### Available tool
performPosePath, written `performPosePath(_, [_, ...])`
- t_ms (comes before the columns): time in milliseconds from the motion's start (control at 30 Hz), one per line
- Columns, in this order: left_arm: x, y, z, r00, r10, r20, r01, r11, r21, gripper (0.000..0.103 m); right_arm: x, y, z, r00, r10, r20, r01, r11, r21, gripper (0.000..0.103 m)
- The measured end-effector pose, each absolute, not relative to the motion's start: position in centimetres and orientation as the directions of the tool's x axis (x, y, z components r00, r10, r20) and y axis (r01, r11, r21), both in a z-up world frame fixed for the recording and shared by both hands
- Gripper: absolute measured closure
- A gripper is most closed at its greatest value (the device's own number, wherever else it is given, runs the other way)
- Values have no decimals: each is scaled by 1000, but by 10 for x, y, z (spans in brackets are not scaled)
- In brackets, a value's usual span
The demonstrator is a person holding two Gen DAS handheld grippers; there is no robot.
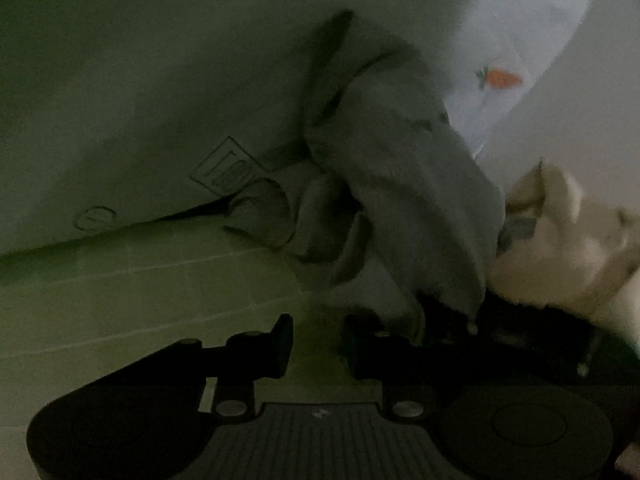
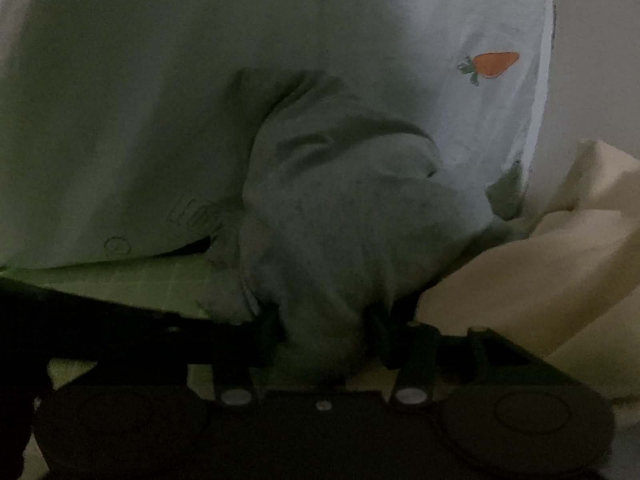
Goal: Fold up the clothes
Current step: 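Grasp the grey hoodie from the clothes pile with both grippers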
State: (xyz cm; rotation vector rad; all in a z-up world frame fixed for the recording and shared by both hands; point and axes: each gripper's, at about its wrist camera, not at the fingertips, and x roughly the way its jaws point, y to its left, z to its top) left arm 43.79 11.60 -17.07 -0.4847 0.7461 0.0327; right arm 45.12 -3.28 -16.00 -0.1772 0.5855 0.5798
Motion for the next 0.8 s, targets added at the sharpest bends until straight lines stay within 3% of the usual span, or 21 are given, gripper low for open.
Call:
performPosePath(133, [448,110,-171,744,-195,-639,-177,865,-470,77,451,-38,-156,666,498,-555,-583,812,29,83])
performPosePath(167, [446,108,-169,747,-198,-635,-179,860,-479,80,451,-40,-153,662,503,-555,-582,812,40,85])
performPosePath(233, [439,106,-164,752,-204,-627,-185,848,-497,94,450,-44,-148,648,521,-556,-588,806,70,86])
performPosePath(500, [356,100,-137,746,-186,-640,-200,854,-480,98,399,-51,-120,551,614,-565,-686,719,113,88])
performPosePath(800, [184,111,-115,709,-39,-705,-395,806,-441,102,260,-35,-101,294,747,-596,-827,512,233,90])
